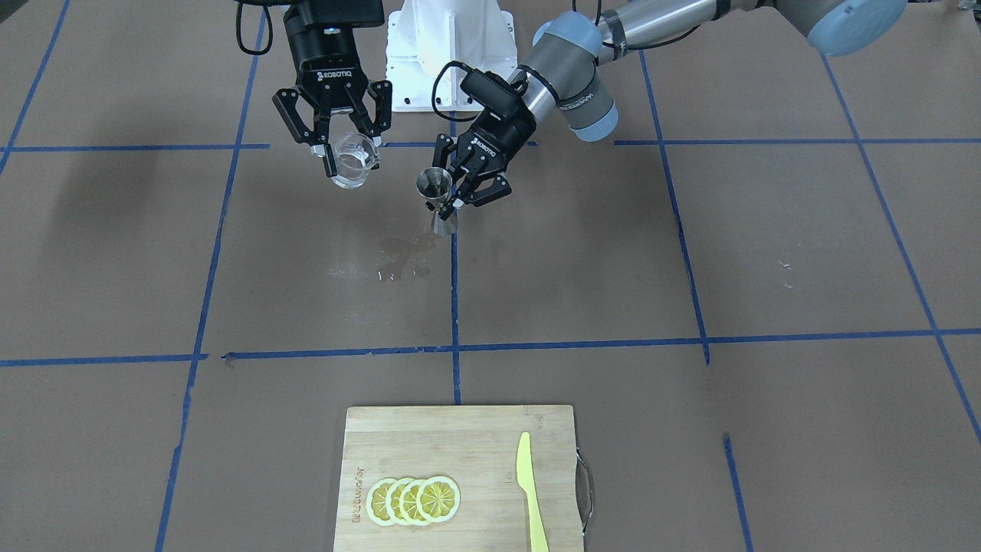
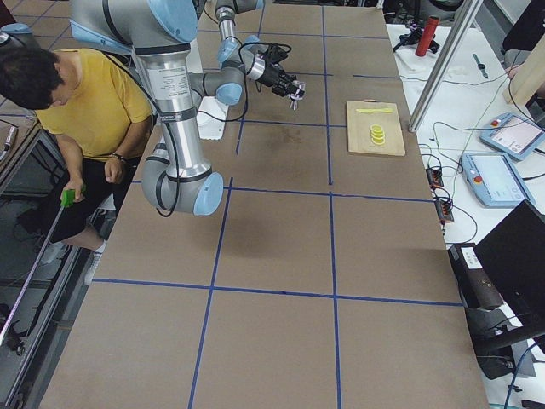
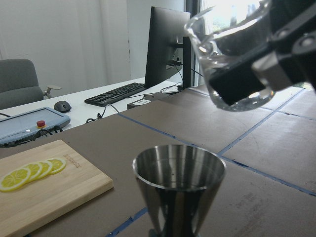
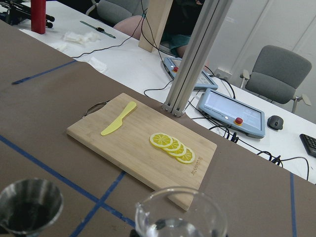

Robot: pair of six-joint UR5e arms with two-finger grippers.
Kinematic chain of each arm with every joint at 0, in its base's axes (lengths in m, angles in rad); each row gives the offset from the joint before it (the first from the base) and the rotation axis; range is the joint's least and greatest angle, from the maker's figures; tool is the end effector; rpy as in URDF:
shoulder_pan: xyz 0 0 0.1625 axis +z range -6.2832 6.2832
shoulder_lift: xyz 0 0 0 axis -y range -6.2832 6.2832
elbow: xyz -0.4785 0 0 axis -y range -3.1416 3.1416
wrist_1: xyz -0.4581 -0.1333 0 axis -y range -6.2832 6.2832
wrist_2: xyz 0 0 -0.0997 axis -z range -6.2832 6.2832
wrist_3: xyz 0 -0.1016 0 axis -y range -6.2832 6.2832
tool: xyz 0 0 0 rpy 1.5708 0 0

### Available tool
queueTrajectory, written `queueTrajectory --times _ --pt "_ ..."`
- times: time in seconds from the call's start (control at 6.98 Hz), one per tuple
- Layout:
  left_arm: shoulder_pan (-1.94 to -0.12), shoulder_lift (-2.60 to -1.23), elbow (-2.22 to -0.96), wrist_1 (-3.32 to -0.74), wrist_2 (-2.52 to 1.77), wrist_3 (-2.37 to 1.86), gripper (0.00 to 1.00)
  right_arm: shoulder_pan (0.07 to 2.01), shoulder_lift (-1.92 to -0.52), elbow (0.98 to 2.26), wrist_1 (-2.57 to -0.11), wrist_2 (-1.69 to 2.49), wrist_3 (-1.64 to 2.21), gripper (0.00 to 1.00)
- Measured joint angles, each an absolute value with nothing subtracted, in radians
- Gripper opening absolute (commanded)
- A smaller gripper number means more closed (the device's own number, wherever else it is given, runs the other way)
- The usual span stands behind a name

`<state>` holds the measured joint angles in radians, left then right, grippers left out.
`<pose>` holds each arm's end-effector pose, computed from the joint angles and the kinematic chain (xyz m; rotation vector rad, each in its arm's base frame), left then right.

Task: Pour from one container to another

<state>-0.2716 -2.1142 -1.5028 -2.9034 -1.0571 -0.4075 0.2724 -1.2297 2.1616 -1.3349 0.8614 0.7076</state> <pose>0.6418 -0.3689 0.2447 1.4179 1.0768 0.1786 -0.4696 -0.3383 0.1842 1.1186 -0.5997 -0.0955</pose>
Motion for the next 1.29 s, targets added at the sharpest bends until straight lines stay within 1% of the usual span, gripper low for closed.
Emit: queueTrajectory --times 0.14,0.43,0.72,1.0,1.29 --pt "-0.275 -2.065 -1.532 -2.908 -1.011 -0.441 0.00 0.275 -1.256 2.165 -1.334 0.845 0.750 0.22" --pt "-0.280 -1.920 -1.579 -2.937 -0.909 -0.561 0.00 0.283 -1.324 2.165 -1.313 0.829 0.820 0.22" --pt "-0.282 -1.765 -1.599 -3.021 -0.782 -0.627 0.00 0.297 -1.367 2.163 -1.300 0.827 0.911 0.22" --pt "-0.283 -1.616 -1.578 -3.090 -0.689 -0.774 0.00 0.304 -1.435 2.159 -1.209 0.823 0.980 0.22" --pt "-0.286 -1.529 -1.522 -3.107 -0.636 -0.981 0.00 0.306 -1.477 2.153 -1.144 0.815 0.994 0.22"
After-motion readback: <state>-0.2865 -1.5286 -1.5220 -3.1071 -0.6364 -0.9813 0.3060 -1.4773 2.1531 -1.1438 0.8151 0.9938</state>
